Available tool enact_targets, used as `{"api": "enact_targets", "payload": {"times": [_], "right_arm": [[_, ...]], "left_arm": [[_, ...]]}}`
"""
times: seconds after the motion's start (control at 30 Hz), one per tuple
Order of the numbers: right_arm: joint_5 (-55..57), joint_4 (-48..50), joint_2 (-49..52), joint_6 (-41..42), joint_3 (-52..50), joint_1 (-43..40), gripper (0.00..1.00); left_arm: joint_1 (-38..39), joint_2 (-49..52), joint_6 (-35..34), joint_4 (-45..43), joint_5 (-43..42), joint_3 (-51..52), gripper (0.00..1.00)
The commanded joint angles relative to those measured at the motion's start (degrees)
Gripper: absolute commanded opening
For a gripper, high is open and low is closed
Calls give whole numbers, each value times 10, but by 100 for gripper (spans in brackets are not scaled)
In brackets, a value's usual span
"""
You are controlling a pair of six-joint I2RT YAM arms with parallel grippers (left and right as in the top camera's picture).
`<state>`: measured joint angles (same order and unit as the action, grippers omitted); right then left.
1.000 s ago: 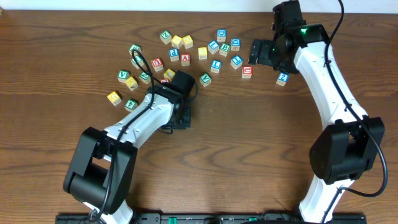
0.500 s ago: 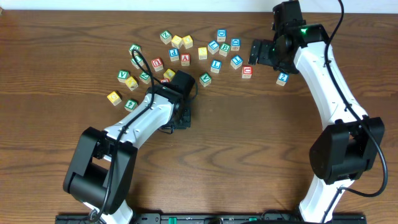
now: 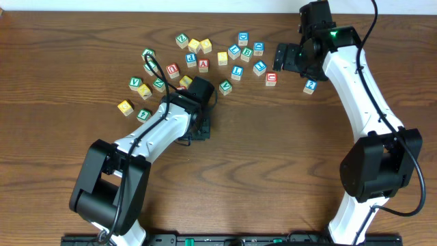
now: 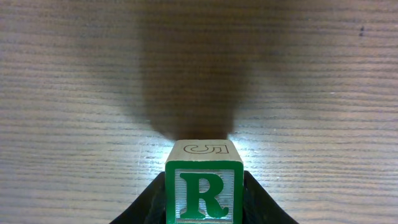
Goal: Spell out ROBOT
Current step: 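Lower the green R block onto the table below the pile with the left gripper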
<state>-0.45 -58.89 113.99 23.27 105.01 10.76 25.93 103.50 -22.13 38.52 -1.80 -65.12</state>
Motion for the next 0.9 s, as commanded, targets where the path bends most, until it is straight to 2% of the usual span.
{"api": "enact_targets", "payload": {"times": [0.0,0.1,0.13,0.3,0.87], "right_arm": [[1,-1,3,5,10,6,99],[1,-1,3,5,10,6,99],[1,-1,3,5,10,6,99],[1,-1,3,5,10,6,99],[1,-1,3,5,10,6,99]], "left_arm": [[-1,-6,-3,-3,-11,9,24],[-1,-6,-2,-5,-14,9,24],[-1,-5,-3,-5,-14,9,30],[-1,5,-2,-8,-18,9,37],[-1,6,4,-7,-21,9,37]]}}
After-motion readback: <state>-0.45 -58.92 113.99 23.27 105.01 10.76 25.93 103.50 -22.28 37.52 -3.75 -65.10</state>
